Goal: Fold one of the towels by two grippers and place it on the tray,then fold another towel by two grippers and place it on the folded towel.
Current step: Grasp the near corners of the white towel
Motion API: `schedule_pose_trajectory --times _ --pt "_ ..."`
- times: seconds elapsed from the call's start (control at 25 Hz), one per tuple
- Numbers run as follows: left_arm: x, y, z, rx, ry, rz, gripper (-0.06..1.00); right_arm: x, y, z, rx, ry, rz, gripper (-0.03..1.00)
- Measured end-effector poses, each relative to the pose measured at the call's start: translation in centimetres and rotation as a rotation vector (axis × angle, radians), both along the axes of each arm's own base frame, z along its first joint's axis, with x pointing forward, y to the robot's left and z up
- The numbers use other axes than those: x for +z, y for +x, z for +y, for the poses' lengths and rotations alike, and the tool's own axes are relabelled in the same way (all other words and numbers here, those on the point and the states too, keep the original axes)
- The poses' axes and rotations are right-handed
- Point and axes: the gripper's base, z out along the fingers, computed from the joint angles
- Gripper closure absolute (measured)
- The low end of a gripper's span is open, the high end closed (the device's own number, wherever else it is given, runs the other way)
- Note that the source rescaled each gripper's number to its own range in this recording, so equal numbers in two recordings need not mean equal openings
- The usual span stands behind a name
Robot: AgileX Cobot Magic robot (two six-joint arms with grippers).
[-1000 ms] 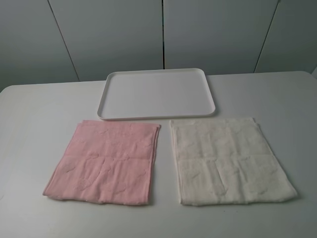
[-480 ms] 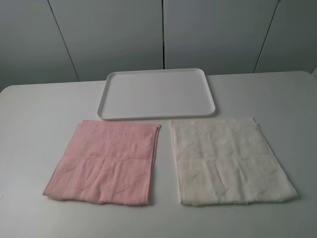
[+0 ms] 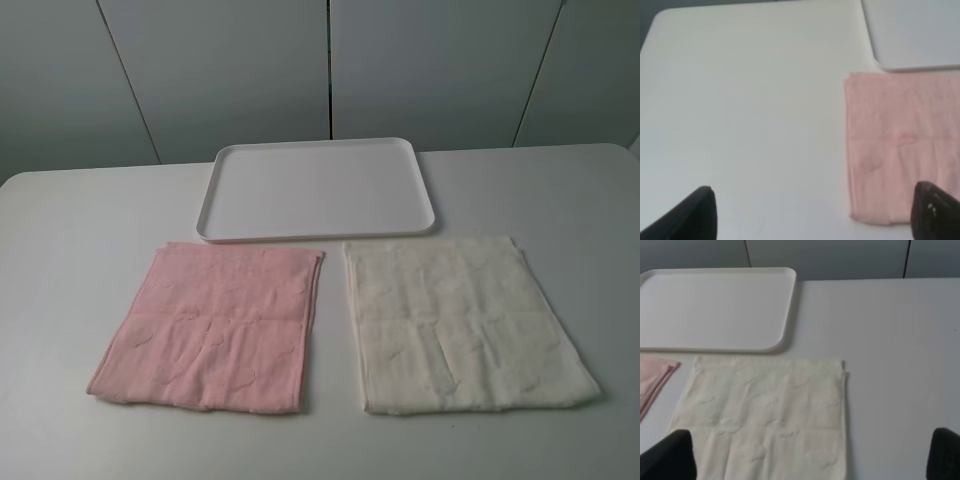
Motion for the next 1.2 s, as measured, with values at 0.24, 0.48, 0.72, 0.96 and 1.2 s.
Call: schedule_pose_trajectory --times 0.24,0.48,0.72,0.96,1.2 --pt "2.2 4.2 -1.1 -0.170 0.022 0.128 -0.05 0.1 1.9 0.3 0.058 -0.057 0.103 -0.03" --pt "4.2 10.4 -1.5 -0.300 0.084 0.224 -0.05 1.6 5.6 0.4 0.101 -0.110 0.185 -0.03" --pt "4.7 17.9 -2.3 -0.407 0.041 0.309 -0.05 2.5 11.2 1.4 0.227 -0.120 0.255 -0.03" --pt "2.7 23.3 -5.1 -0.550 0.060 0.462 -0.05 3.3 17.2 2.4 0.328 -0.069 0.336 -0.03" --pt "-0.2 24.7 -10.9 -0.754 0.218 0.492 -0.05 4.9 21.3 2.7 0.356 -0.069 0.336 -0.03"
